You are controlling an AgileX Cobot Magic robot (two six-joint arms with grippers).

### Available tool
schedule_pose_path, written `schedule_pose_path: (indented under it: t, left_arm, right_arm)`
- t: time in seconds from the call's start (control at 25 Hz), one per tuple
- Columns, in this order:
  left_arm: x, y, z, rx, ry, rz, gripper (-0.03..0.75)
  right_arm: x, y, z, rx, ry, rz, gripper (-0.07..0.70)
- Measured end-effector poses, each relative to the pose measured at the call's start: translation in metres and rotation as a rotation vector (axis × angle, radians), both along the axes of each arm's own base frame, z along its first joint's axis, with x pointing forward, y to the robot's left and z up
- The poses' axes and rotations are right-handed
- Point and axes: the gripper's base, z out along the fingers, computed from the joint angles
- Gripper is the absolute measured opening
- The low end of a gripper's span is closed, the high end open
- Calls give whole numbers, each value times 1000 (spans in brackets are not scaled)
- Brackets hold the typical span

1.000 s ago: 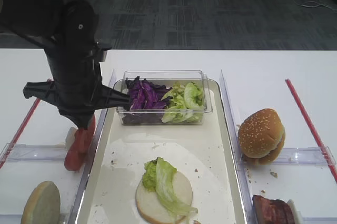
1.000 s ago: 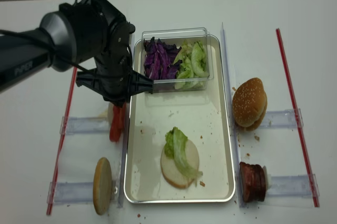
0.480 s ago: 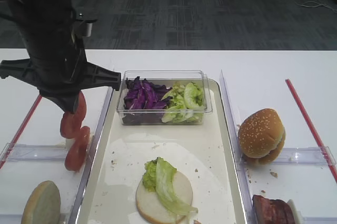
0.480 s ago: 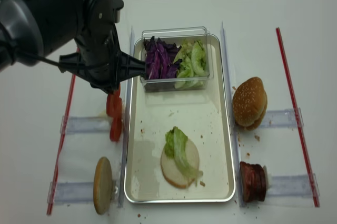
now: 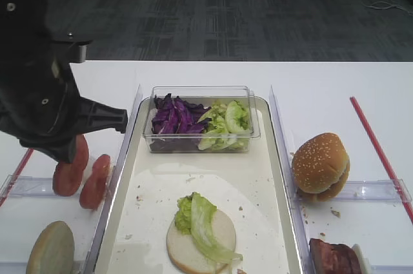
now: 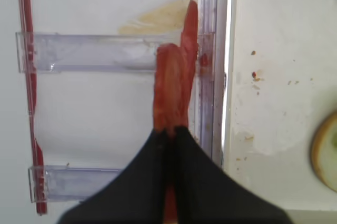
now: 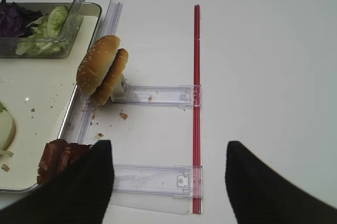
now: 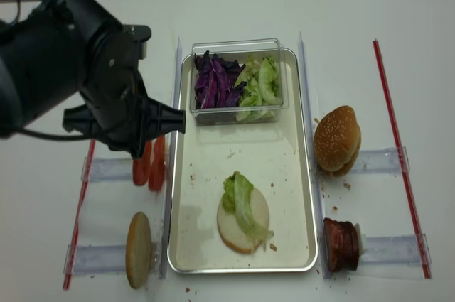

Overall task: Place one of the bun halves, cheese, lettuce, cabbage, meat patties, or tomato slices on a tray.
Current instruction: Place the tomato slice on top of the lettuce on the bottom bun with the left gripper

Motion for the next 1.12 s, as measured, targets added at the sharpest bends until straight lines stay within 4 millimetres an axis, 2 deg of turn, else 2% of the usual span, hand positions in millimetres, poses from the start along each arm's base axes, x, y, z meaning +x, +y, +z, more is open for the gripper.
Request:
schedule_pose_path:
  t: [0.2,0.48,0.8,1.12]
  left_arm:
    - [-24,9,3,-67,-22,12,-4]
    - [-42,13,-4,-147,-23,32,-5]
    - [-47,13,-12,-190,-23,43,-7]
    - [-45,2,-10,-308,-45,-2,-7]
  right_arm:
    - [0,0,0,0,0,0,468]
    - [0,0,0,0,0,0,468]
    - [0,0,0,1,0,1,468]
    - [0,0,0,1,0,1,468]
